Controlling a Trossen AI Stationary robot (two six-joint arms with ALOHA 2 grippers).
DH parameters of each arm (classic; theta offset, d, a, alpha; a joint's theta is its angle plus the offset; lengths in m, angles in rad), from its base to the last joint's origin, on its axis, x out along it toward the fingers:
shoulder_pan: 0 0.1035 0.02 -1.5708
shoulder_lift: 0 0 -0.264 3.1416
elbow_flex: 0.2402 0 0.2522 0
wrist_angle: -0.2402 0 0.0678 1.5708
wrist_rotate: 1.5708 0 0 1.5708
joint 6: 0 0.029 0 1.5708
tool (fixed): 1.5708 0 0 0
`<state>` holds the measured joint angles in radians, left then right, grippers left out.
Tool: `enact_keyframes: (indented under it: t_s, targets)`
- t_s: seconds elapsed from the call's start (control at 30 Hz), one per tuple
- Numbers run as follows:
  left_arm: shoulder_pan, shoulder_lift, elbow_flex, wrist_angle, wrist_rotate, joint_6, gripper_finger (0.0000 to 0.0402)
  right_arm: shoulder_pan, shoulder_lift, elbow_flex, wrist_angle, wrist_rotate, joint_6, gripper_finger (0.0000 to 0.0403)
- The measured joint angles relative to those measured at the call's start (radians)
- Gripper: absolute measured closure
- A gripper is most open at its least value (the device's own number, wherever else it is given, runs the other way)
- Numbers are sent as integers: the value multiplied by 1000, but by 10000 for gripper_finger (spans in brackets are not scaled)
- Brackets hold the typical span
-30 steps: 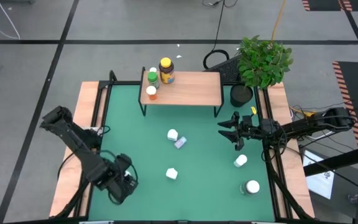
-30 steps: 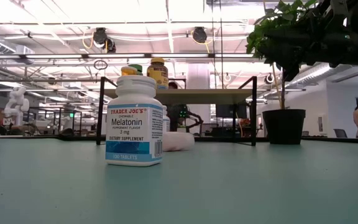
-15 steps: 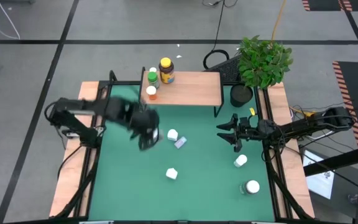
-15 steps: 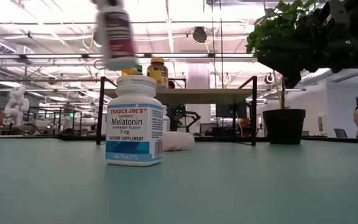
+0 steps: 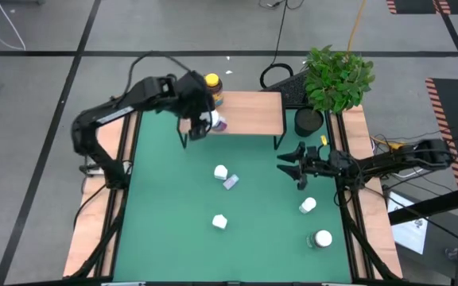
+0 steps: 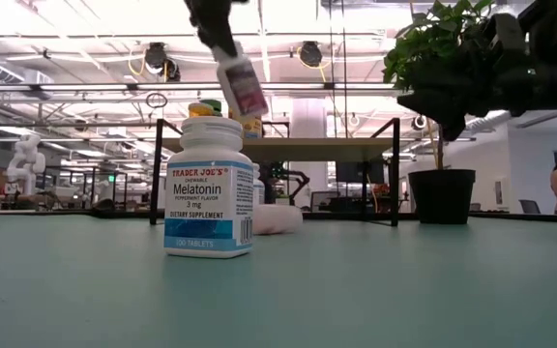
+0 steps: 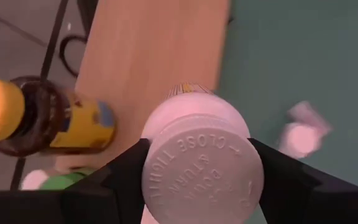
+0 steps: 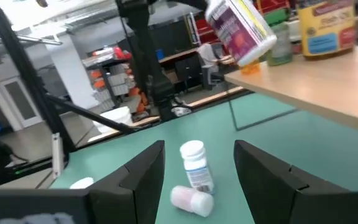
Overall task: Pick and place medicine bottles onto shelf by color
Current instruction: Put the purple and white bottle on the shelf
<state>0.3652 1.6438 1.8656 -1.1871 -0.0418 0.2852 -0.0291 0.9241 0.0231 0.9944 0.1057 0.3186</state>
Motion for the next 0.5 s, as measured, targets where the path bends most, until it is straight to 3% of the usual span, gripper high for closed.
enact_keyframes:
  t_s: [0.13, 0.4, 0.5]
  targets:
    - [53, 111, 97, -61, 0, 50, 161, -29, -1, 0, -39, -2, 10, 216]
    - [99, 338, 433, -283, -12, 133, 158, -42, 0, 0, -99, -3, 25, 216]
    - [113, 369, 476, -291, -16, 133, 152, -42, 0, 0, -98, -3, 23, 216]
